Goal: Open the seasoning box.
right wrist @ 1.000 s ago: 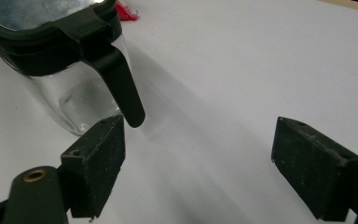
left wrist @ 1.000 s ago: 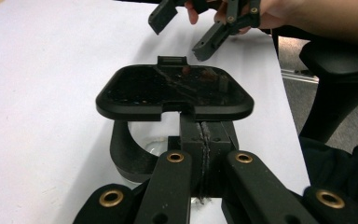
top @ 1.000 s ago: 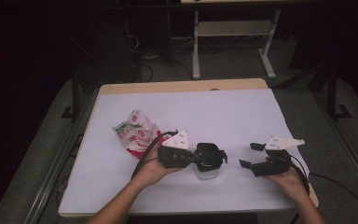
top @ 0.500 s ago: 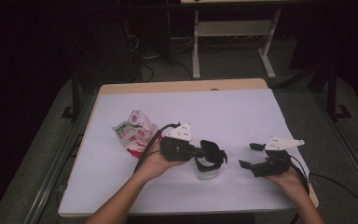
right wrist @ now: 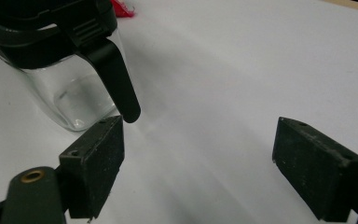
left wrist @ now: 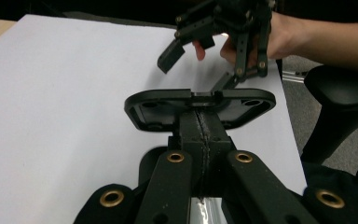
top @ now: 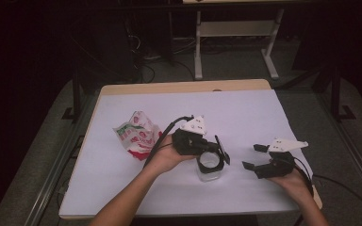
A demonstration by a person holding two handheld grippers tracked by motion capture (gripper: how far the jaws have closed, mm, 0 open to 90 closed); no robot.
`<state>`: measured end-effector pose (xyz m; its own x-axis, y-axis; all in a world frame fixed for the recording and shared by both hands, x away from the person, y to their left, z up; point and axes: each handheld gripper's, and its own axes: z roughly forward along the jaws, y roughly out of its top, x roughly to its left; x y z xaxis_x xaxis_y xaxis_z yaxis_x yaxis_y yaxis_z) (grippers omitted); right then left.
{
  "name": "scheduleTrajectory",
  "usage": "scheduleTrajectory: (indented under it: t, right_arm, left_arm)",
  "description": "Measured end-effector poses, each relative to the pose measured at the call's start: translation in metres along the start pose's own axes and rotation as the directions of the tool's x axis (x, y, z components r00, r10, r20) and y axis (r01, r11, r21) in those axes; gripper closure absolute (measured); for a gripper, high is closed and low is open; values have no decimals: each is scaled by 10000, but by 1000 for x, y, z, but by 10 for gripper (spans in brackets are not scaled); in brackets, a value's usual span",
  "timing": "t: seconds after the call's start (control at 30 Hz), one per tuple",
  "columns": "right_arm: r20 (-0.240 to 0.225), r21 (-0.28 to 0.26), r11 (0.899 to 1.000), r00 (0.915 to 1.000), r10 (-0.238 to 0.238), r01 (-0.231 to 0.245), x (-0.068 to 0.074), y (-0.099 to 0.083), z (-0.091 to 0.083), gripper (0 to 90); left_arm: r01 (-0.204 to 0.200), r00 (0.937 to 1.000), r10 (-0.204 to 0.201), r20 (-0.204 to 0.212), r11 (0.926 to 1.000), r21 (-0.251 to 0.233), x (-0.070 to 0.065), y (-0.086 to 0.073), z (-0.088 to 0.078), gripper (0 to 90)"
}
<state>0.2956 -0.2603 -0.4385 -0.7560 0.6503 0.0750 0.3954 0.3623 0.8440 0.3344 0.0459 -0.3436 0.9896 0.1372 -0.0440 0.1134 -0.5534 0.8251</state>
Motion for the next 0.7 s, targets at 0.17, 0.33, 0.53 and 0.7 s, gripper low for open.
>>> scheduleTrajectory:
  t: [0.17,0.33,0.53,0.7]
  right_arm:
    - [-4,20,10000,10000,-60,60,0,0,1,159]
    - [-14,19,10000,10000,-2,2,0,-1,2,154]
    - [-32,50,10000,10000,-7,7,0,-2,2,152]
    - [-11,80,10000,10000,-23,23,0,-2,3,152]
  left_arm:
    - [-49,9999,49,89,10000,36,2,8,8,898]
    - [-75,9999,74,145,10000,43,2,15,16,898]
    - [-82,9993,85,352,9999,-96,3,18,22,898]
    - [23,9992,-17,392,9999,-145,4,20,28,898]
